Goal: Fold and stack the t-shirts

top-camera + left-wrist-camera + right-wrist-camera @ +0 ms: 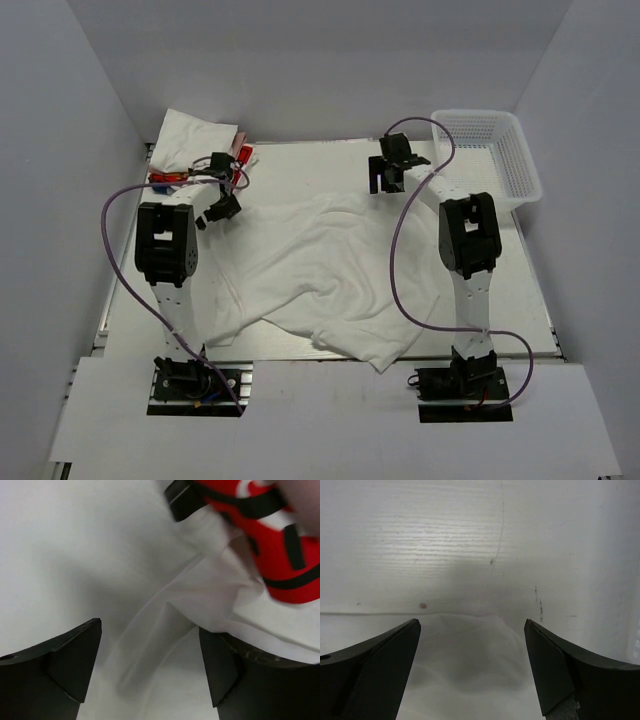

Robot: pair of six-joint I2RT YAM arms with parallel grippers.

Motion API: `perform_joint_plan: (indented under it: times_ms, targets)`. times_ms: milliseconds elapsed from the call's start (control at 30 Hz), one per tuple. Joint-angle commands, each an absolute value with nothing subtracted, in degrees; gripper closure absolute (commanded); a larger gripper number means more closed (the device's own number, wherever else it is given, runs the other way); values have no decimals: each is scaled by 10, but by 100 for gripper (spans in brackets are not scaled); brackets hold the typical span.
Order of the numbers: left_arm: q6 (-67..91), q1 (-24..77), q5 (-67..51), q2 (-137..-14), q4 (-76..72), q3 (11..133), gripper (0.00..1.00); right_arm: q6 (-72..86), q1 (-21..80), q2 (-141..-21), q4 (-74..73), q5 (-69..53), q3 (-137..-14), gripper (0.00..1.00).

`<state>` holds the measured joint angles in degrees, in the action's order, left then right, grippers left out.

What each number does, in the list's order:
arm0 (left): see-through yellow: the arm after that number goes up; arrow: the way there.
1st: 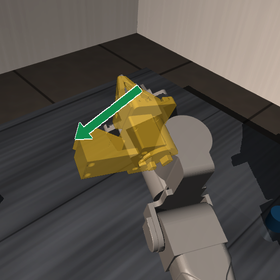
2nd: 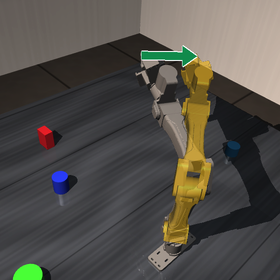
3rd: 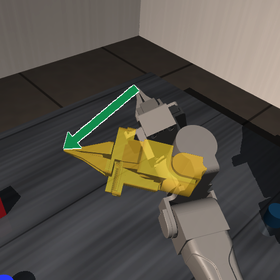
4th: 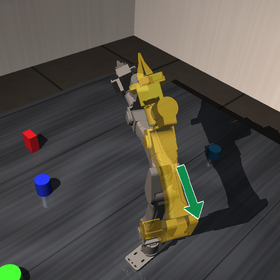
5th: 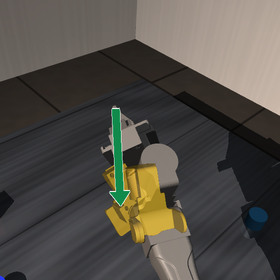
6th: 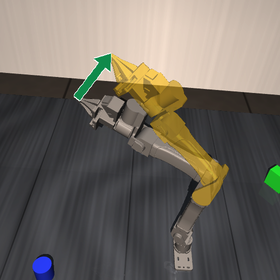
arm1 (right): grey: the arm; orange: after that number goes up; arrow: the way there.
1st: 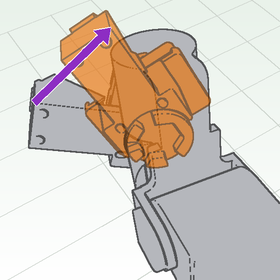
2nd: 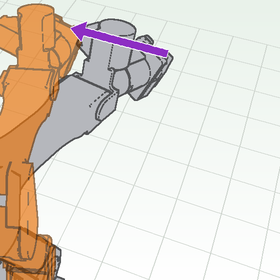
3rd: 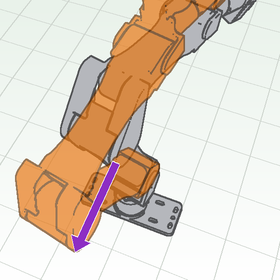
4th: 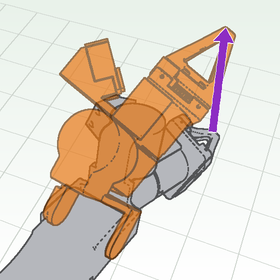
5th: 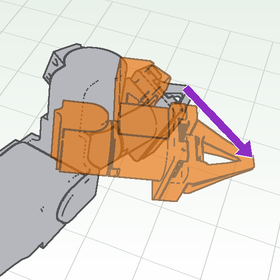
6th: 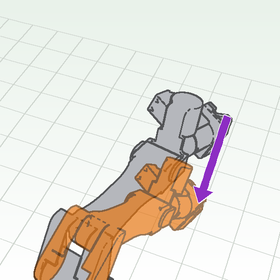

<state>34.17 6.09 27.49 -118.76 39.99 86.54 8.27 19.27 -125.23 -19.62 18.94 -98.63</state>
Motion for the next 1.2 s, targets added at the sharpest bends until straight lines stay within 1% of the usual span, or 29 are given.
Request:
perform_joint_plan:
  times_ms: [0,33,67,100,133,167,233,267,300,333,367,433,467,533,567,600,667,700,733,767,833,900,933,967,1033,1067,1133,1167]
  targets:
    - [316,55,244,-1206,347,890,13,75,181,-1281,-240,165,-1043,10]
    - [310,49,225,-1211,342,890,22,76,178,-1289,-251,161,-1049,10]
    - [310,49,219,-1211,335,890,28,76,176,-1295,-252,155,-1048,10]
    - [305,49,213,-1211,329,884,38,79,177,-1296,-260,145,-1044,10]
    - [305,49,199,-1211,323,878,54,85,176,-1300,-267,142,-1042,13]
    - [305,44,199,-1211,323,878,61,88,177,-1302,-272,141,-1040,15]
    - [299,44,193,-1203,323,872,72,97,173,-1295,-277,126,-1021,24]
    - [299,44,193,-1190,323,857,80,101,174,-1289,-272,111,-1005,40]
    - [294,44,199,-1181,323,852,85,106,173,-1284,-259,105,-987,52]
    - [294,44,199,-1172,323,841,96,112,171,-1268,-256,85,-973,72]
    - [294,44,199,-1161,323,841,100,112,173,-1254,-251,80,-964,81]
    - [281,44,211,-1118,329,834,100,104,174,-1231,-222,71,-959,95]
    - [275,56,211,-1100,329,828,100,97,175,-1222,-216,72,-963,100]
    - [257,61,228,-1056,323,822,100,94,177,-1168,-199,75,-964,100]
    - [257,62,228,-1003,316,817,100,93,176,-1148,-191,82,-960,100]
    - [250,62,212,-974,310,811,100,91,178,-1087,-164,87,-947,100]
    - [242,62,212,-905,292,784,100,80,177,-1034,-140,104,-910,100]
    - [234,62,195,-828,271,774,100,72,177,-981,-98,110,-881,100]
    - [227,62,186,-788,260,764,100,56,177,-933,-93,111,-859,100]
    - [219,62,161,-709,238,746,100,50,178,-887,-89,123,-855,100]
    - [208,62,135,-634,222,740,100,39,176,-844,-98,135,-847,100]
    - [208,62,89,-570,210,740,100,29,177,-757,-98,134,-843,100]
    - [208,62,70,-542,205,756,100,26,177,-736,-99,134,-843,100]
    - [203,62,44,-494,205,765,100,24,177,-671,-99,124,-843,100]
    - [203,56,26,-457,221,803,100,23,177,-630,-103,113,-853,100]
    - [203,56,19,-432,229,818,100,20,177,-574,-105,112,-862,100]
    - [197,51,14,-414,261,866,100,11,176,-542,-110,100,-888,100]
    - [197,51,7,-407,271,881,100,4,177,-506,-112,100,-898,100]
